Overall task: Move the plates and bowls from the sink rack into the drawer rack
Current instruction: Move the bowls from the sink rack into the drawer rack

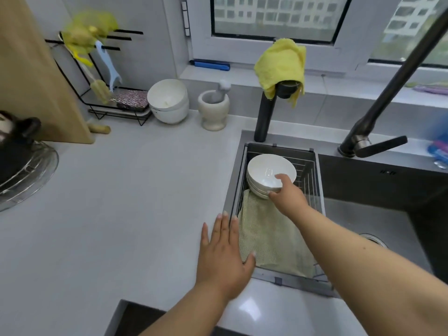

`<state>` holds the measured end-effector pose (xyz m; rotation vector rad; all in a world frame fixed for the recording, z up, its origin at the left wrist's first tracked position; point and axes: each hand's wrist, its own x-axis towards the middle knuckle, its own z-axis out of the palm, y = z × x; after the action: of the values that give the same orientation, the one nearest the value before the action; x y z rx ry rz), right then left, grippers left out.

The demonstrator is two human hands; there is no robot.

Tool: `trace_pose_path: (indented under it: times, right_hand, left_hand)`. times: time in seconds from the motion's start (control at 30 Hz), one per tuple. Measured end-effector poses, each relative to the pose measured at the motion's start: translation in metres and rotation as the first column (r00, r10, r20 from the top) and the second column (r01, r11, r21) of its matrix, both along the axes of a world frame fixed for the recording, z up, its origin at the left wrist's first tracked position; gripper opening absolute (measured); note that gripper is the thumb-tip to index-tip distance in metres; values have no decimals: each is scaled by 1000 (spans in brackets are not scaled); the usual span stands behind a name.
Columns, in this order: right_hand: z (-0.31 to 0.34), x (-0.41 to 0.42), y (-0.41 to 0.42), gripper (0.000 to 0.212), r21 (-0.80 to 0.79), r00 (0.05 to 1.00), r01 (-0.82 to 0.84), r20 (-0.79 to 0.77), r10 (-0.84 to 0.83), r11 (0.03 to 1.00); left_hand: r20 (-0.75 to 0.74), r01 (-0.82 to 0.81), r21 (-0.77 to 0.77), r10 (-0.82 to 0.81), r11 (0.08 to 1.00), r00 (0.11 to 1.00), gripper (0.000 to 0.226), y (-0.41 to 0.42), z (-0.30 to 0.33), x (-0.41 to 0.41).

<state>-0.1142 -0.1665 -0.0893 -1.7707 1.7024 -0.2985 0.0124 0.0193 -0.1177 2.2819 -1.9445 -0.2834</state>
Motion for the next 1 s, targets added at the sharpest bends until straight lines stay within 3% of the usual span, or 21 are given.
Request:
trace_pose_path:
  times: [0.13, 0.27, 0.43, 0.6, 0.67, 0.73, 0.83, 0.93, 1.0]
  right_hand:
    - [-10, 4, -17, 16, 5, 997, 5, -74, -4, 1000]
    - [-12, 3, -11, 7, -129, 999, 50, 11, -49, 990]
    - [17, -10, 16, 27, -211, 965, 224, 183, -187, 951]
    - [43, -31, 61, 42, -260, 942, 258, 280, -183, 931]
    - [50, -40, 85, 43, -256, 938, 259, 298, -178, 931]
    - [56, -52, 112, 43, -235, 926, 261, 335, -174, 936]
    - [61, -77, 151, 42, -216, 923, 213, 365, -123, 953]
    - [66, -102, 184, 41, -227, 935, 112, 352, -26, 967]
    - [69, -115, 202, 40, -240, 939, 56, 341, 31, 969]
  left_hand:
    - [25, 10, -72, -9, 997, 1000, 80, -1, -5, 0]
    - [17, 6, -55, -5, 998, 1000, 81, -1, -2, -1]
    - [9, 10, -37, -9, 999, 1000, 82, -1, 3, -1]
    - [-3, -25, -27, 25, 999, 1000, 80, 2, 8, -2]
    - [-62, -40, -69, 36, 997, 997, 76, 3, 11, -3]
    - [-234, -81, -177, 38, 981, 972, 70, 9, 15, -4]
    - [-595, -281, -189, 117, 941, 795, 58, 30, 21, -3]
    - [-873, -509, -21, 232, 861, 429, 39, 48, 37, -14]
    - [-946, -599, 66, 241, 798, 216, 27, 59, 56, -30]
